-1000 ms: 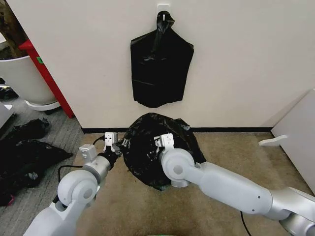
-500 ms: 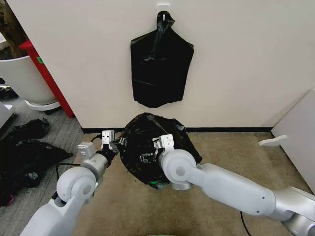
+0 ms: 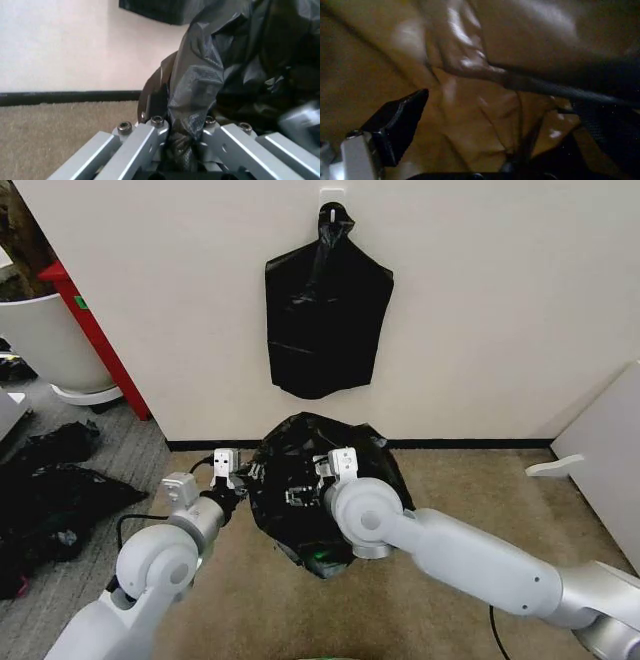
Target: Place the garbage bag over the trash bin.
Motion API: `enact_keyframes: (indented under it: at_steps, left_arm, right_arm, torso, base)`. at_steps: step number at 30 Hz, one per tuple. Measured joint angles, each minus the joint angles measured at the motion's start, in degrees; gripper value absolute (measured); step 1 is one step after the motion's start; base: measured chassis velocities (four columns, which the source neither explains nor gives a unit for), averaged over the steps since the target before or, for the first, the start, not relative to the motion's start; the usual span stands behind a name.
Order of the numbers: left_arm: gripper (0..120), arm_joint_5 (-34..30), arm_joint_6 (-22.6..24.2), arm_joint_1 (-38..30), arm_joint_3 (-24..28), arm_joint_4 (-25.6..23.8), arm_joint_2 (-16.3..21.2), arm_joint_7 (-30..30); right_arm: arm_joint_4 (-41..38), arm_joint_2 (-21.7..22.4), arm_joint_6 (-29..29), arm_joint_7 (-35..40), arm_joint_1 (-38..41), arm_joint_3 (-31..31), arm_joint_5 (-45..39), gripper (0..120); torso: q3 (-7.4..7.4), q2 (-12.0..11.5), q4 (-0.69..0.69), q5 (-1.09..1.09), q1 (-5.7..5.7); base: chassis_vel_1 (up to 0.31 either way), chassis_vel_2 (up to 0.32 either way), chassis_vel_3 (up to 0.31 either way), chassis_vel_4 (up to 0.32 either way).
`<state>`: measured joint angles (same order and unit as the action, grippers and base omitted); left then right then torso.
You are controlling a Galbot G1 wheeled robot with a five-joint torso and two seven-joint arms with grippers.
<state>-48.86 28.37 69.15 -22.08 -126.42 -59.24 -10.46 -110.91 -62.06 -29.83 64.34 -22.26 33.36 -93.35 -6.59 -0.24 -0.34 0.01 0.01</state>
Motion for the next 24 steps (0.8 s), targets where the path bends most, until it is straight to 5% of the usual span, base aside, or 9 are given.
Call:
enact_keyframes:
  at_steps: [24]
  left_arm:
    - [3,3.1,0.1,0.4,0.3,3.1,-0.7,0.3]
  right_arm:
    - [-3.9,0.0,0.2,1.7,1.8,2.4,2.1,100]
  torso:
    - [0.00,0.0,0.00,-0.01,0.00]
  base:
    - [0.000,0.000,0.000,0.000]
